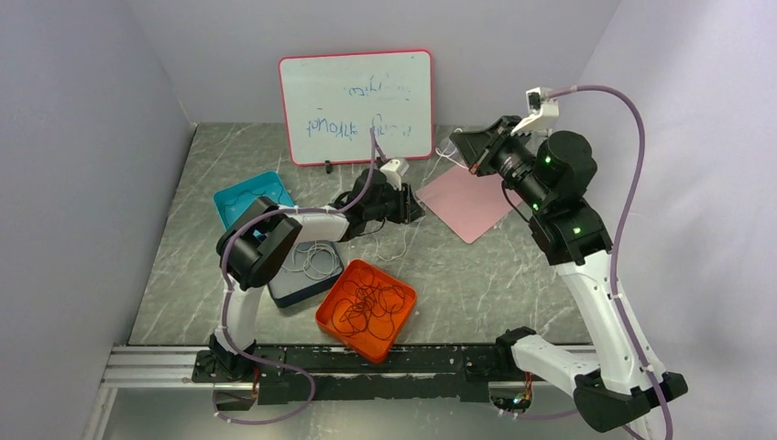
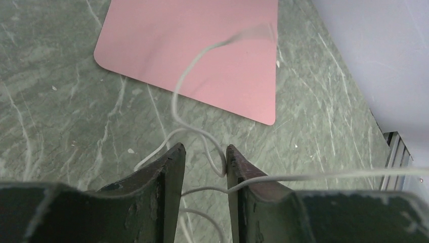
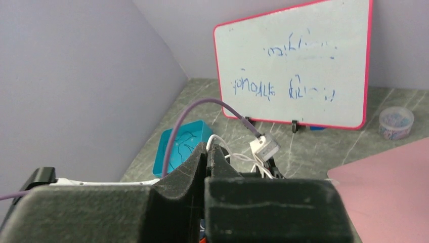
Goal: Untangle the cables
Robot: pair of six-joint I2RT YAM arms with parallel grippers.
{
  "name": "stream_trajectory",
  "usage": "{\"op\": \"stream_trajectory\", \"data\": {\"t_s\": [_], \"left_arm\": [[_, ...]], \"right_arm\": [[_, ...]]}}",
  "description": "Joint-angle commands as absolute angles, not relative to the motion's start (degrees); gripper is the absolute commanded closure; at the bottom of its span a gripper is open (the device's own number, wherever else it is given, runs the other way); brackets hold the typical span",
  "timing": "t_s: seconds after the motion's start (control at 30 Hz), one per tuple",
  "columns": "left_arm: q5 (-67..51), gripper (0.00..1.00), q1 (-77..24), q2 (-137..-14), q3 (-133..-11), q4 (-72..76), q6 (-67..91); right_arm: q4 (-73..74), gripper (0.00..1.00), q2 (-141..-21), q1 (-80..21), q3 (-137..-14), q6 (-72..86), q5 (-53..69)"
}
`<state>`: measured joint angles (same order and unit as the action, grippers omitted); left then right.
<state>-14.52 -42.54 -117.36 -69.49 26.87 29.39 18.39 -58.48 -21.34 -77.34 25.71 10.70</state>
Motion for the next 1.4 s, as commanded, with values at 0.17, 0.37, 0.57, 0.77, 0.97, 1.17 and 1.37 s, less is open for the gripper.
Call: {"op": "stream_trajectory", "data": {"t_s": [0.17,0.37,0.57,0.77,0.97,1.17,1.37], "left_arm": [[-13.0,0.66,-42.9,-120.7,-69.5,26.4,30.2],[-12.2,0.65,-42.9,-121.2,-69.2,25.6,30.4],[-11.7,0.60,-42.9,-121.4,-69.0,25.1,30.5],[-11.2,0.59,-42.8,-121.8,-68.8,25.0,30.7],[-11.2,0.58,-42.9,-121.6,-68.8,24.9,31.2],[-10.7,0.51,-42.8,-116.7,-68.9,23.1,30.4],[-8.0,0.36,-42.8,-107.6,-68.5,18.9,28.4]], "right_arm": [[19.2,1.00,-57.7,-21.0,-85.5,23.3,8.2],[18.7,1.00,-56.5,-21.0,-89.1,20.1,5.6],[17.9,1.00,-55.0,-21.0,-92.2,16.9,1.9],[16.5,1.00,-53.0,-21.0,-95.9,12.3,-2.5],[18.9,1.00,-53.0,-21.0,-100.1,9.3,-6.5],[22.1,1.00,-53.7,-21.0,-98.2,9.6,-6.3],[24.7,1.00,-55.1,-21.0,-96.4,7.8,-2.9]]}}
